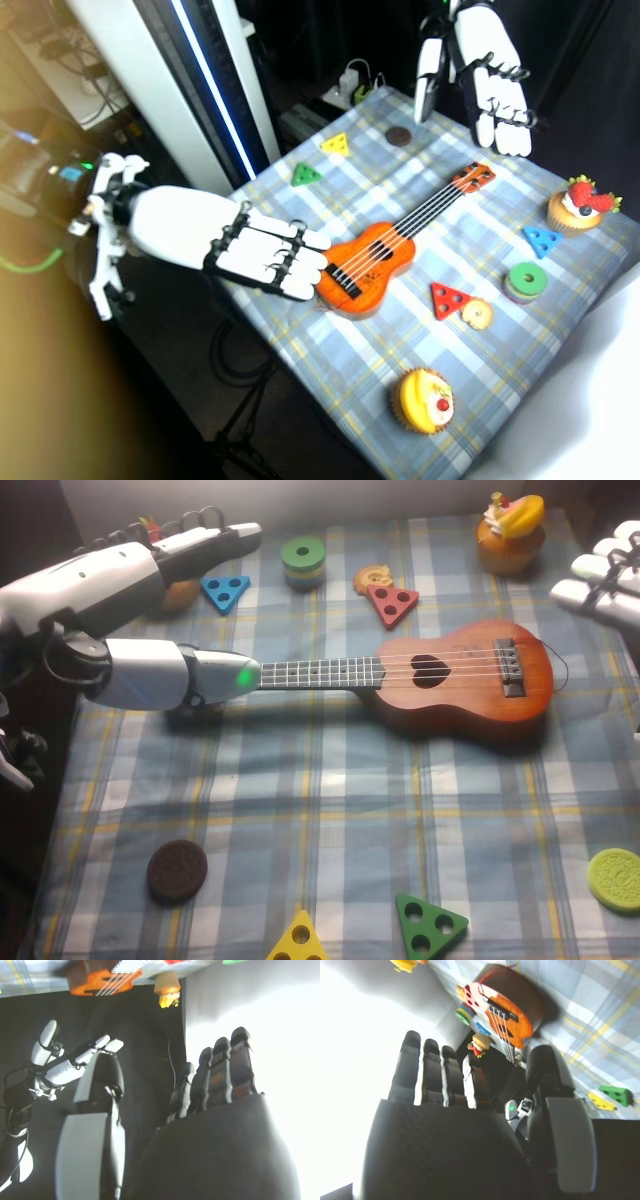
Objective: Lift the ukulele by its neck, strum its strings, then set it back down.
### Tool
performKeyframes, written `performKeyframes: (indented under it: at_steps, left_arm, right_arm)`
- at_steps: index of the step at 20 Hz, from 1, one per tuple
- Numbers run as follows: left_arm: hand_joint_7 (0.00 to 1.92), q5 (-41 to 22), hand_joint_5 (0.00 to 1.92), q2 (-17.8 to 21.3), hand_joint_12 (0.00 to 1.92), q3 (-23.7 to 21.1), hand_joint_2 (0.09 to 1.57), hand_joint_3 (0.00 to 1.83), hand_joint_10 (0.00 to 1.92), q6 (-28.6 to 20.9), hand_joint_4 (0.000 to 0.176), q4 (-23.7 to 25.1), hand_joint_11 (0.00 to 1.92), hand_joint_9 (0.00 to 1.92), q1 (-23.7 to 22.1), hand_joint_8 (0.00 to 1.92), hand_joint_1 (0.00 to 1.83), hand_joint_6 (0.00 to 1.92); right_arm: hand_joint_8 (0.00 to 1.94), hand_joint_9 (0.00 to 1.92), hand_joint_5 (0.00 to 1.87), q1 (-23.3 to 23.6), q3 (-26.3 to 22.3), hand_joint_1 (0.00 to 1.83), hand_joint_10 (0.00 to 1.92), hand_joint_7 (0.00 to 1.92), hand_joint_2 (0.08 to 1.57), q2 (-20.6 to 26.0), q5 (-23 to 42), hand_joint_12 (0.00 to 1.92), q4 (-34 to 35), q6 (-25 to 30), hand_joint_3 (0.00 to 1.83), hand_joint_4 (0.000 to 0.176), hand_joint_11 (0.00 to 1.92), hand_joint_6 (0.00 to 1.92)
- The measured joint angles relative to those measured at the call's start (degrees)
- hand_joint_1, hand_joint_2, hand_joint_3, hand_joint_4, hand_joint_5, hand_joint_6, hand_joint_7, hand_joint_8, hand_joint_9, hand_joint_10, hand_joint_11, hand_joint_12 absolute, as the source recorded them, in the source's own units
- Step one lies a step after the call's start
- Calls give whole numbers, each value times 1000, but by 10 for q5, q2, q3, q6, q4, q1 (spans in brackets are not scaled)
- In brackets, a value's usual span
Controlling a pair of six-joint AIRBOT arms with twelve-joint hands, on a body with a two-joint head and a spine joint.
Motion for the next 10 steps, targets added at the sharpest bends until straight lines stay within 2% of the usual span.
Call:
performKeyframes:
  at_steps: [1, 2, 3, 4, 5, 7, 8, 9, 10]
  left_arm:
    - [20, 0, 44, 0, 252, 0, 1147, 1, 0, 0, 0, 0, 0, 19, -1, 0, 587, 0]
    - [25, 0, 51, 0, 363, -1, 1141, 0, 6, 0, 0, 2, 0, 36, -2, 1, 591, 2]
    - [46, 0, 74, 0, 354, -1, 1124, 0, 10, 0, 0, 5, 0, 54, -2, 3, 617, 4]
    - [37, -1, 59, 0, 321, -2, 1127, 0, 3, 0, 0, 7, 0, 43, -3, 0, 601, 0]
    - [7, 0, 33, 0, 164, -2, 1137, 2, 0, 0, 1, 7, 0, 8, -4, 0, 580, 2]
    - [20, 5, 32, -1, 25, -1, 1099, 0, 3, 0, 0, 9, 0, 11, -5, 3, 687, 3]
    - [3, 20, 6, -5, 4, 3, 1098, 0, 0, 0, 0, 13, 0, 1, -12, 0, 650, 0]
    - [0, 28, 0, -12, 0, 10, 1082, 0, 0, 0, 8, 14, 0, 0, -16, 0, 650, 0]
    - [15, 47, 0, -19, 3, 18, 1065, 0, 9, 2, 3, 16, 6, 23, -23, 6, 645, 0]
  right_arm:
    - [0, 0, 0, 0, -2, 555, 0, 0, 1143, 0, 1, 0, 1, -1, 15, 0, 0, 0]
    - [0, 0, 0, 0, -5, 561, 0, 0, 1144, 0, 4, 1, -2, -1, 13, 0, 3, 0]
    - [0, 0, 0, 0, -6, 558, 0, 0, 1141, 0, 6, 0, -3, -1, 11, 0, 0, 0]
    - [0, 0, 0, 0, -7, 541, 0, 0, 1143, 0, 10, 0, -2, -1, 10, 0, 0, 0]
    - [0, 0, 0, 0, -7, 521, 0, 0, 1145, 1, 12, 0, -2, -1, 9, 0, 0, 0]
    - [0, 0, 0, 0, -10, 481, 0, 0, 1147, 4, 14, 4, 1, -1, 7, 0, 7, 0]
    - [0, 0, 0, 0, -11, 487, 0, 0, 1154, 7, 14, 0, -2, -1, 9, 0, 1, 0]
    - [0, 0, 0, 0, -13, 463, 0, 0, 1155, 10, 15, 0, -2, -1, 8, 0, 0, 0]
    - [0, 0, 0, 0, -16, 491, 0, 0, 1152, 14, 18, 0, -2, -1, 5, 23, 0, 0]
